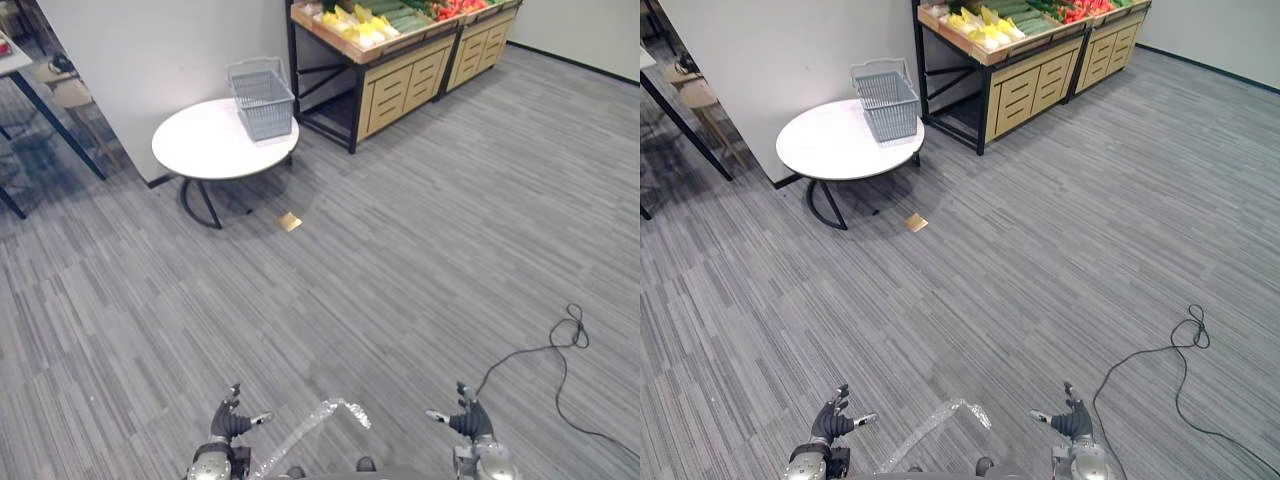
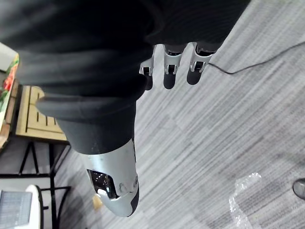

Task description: Pick vegetable in the basket

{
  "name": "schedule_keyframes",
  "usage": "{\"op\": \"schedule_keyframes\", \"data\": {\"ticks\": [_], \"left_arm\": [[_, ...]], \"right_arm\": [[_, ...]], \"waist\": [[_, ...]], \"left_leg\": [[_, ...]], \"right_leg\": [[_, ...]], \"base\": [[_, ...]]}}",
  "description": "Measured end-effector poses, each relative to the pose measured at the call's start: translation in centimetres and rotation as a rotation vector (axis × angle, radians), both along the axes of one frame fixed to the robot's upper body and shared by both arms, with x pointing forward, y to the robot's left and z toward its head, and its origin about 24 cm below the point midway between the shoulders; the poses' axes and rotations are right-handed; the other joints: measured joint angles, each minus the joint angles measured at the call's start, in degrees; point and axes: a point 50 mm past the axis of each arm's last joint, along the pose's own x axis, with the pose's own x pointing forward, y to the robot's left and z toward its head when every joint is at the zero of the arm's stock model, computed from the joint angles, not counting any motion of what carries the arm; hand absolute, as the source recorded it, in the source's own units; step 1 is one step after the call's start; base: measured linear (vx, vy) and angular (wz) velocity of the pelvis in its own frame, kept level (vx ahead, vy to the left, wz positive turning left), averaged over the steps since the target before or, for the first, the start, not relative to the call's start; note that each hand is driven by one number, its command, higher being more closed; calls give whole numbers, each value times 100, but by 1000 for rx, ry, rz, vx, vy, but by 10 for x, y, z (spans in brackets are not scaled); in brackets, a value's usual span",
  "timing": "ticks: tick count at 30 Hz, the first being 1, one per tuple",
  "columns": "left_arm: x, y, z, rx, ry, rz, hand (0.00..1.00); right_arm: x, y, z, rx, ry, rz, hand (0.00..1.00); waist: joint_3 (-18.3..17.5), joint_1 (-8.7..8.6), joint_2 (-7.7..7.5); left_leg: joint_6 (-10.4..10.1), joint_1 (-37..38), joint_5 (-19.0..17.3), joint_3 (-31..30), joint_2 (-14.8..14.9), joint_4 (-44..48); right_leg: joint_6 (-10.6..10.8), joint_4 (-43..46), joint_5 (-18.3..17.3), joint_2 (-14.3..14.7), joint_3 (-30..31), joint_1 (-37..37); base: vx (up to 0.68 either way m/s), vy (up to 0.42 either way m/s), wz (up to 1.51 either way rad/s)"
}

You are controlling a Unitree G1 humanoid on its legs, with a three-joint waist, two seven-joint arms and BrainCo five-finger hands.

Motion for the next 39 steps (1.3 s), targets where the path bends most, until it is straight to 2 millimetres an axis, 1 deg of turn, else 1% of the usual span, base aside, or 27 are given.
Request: {"op": "schedule_keyframes", "data": {"ticks": [3, 10, 14, 17, 20, 21, 23, 24, 25, 26, 27, 28, 29, 30, 31, 32, 33, 34, 35, 36, 37, 38, 39], "left_arm": [[5, 0, 5, 2, -35, -4, 0], [-6, 9, 2, 12, -8, 52, 0], [-9, 10, 1, 16, -1, 68, 0], [-11, 12, 1, 10, -3, 98, 0], [-13, 16, 1, 7, -3, 134, 0], [-13, 16, 2, 0, -8, 142, 0], [-11, 17, 3, -6, -19, 148, 0], [-9, 17, 4, -9, -25, 153, 0], [-7, 17, 4, -10, -28, 156, 0], [-4, 17, 6, -5, -39, 159, 0], [1, 18, 8, 1, -53, 159, 0], [8, 20, 11, 12, -70, 148, 0], [12, 23, 14, 30, -80, 141, 0], [15, 25, 15, 42, -87, 145, 0], [19, 26, 17, 44, -96, 145, 0], [25, 25, 18, 41, -107, 152, 0], [33, 25, 20, 41, -123, 162, 0], [37, 25, 22, 38, -136, 163, 0], [40, 25, 23, 36, -145, 164, 0], [38, 26, 22, 36, -140, 169, 0], [36, 24, 21, 30, -133, 173, 0], [44, 17, 21, 14, -139, 157, 0], [48, 15, 21, 7, -142, 154, 0]], "right_arm": [[2, 0, 1, -15, -1, 17, 0], [7, -1, 5, -23, -25, 15, 0], [10, -3, 9, -28, -49, 5, 0], [11, -7, 10, -38, -51, -4, 0], [20, -10, 15, -56, -82, -11, 0], [26, -12, 20, -56, -109, -24, 0], [33, -14, 26, -61, -145, -31, 0], [36, -15, 28, -68, -157, -37, 0], [37, -16, 28, -74, -156, -39, 0], [39, -16, 29, -73, -162, -37, 0], [43, -15, 31, -69, -174, -36, 0], [42, -13, 31, -60, -174, -39, 0], [39, -13, 29, -53, -167, -46, 0], [40, -13, 30, -53, -171, -46, 0], [43, -13, 32, -56, -185, -41, 0], [47, -14, 35, -64, -196, -31, 0], [51, -16, 38, -76, -205, -17, 0], [51, -16, 39, -80, -210, -11, 0], [50, -16, 41, -82, -217, -9, 0], [46, -15, 42, -84, -222, -5, 0], [46, -17, 44, -90, -227, -4, 0], [55, -15, 48, -88, -249, -3, 0], [56, -13, 49, -82, -255, 0, 0]], "waist": [[11, 0, 14], [30, 1, 31], [29, 2, 29], [36, 12, 30], [64, 21, 43], [69, 23, 63], [65, 30, 76], [99, 14, 40], [140, 12, 34], [179, 16, 62], [275, -21, 67], [394, -55, 28], [470, -88, 56], [474, -99, 59], [509, -146, 105], [607, -205, 218], [716, -310, 348], [740, -362, 341], [742, -379, 245], [689, -431, 114], [666, -471, 96], [789, -467, 350], [803, -447, 350]], "left_leg": [[-3, 16, -2, 1, -1, 3], [-11, 64, -76, 16, 1, 20], [-26, -128, -107, 36, 1, 24], [13, -308, -136, 116, 19, 90], [26, -556, -406, 209, 81, 410], [32, -673, -537, 260, 104, 575], [67, -832, -728, 330, 93, 800], [90, -845, -848, 349, 34, 937], [149, -812, -964, 361, 4, 1019], [165, -736, -1038, 347, 13, 1033], [209, -551, -1106, 300, 18, 993], [228, -309, -1173, 270, -1, 943], [214, -42, -1299, 212, 7, 889], [203, 135, -1372, 180, 42, 803], [175, 282, -1412, 154, 138, 716], [168, 426, -1420, 115, 297, 671], [160, 570, -1413, -5, 488, 657], [133, 690, -1401, -103, 527, 644], [-138, 856, -1402, -164, 510, 623], [-365, 1106, -1506, -300, 442, 639], [-472, 1243, -1574, -391, 502, 679], [-882, 1153, -1359, -427, 726, 1192], [-942, 994, -1086, -475, 712, 1577]], "right_leg": [[0, 4, 0, -8, -38, 28], [25, 22, -40, -9, -34, 55], [41, 82, -81, -11, -61, -166], [75, 92, -142, -13, -66, -369], [115, 105, -189, -6, 37, -507], [156, 187, -270, -11, 67, -612], [226, 698, -594, -54, 129, -924], [307, 1214, -809, -131, 148, -1106], [299, 1826, -948, -176, 97, -1342], [344, 2383, -975, -192, 19, -1551], [379, 3211, -984, -236, -132, -1847], [367, 3954, -1030, -324, -299, -2062], [261, 4268, -1326, -352, -473, -2226], [146, 4258, -1496, -344, -604, -2428], [64, 4088, -1558, -255, -772, -2681], [-62, 3650, -1461, -130, -928, -2874], [-146, 2808, -1124, 93, -1109, -3092], [-161, 2086, -642, 182, -1145, -3219], [-237, 1321, -65, 236, -1120, -3246], [-421, 682, 739, 264, -988, -3224], [-631, 855, 1479, 255, -867, -3212], [-887, 1693, 991, 337, -1040, -3375], [-869, 1983, 743, 290, -1055, -3411]], "base": [[14, -3, 5], [-57, -16, -3], [-116, -17, 1], [-11, -9, -2], [57, 12, -16], [123, 26, -25], [191, 40, -20], [257, 45, -15], [328, 75, -16], [279, 79, -6], [316, 87, 12], [359, 50, 26], [475, 40, 21], [423, 15, 14], [462, -9, 14], [504, -39, 34], [542, -59, 47], [642, -92, 46], [720, -143, 47], [754, -160, 47], [866, -211, 40], [699, -202, 22], [820, -282, 19]]}}
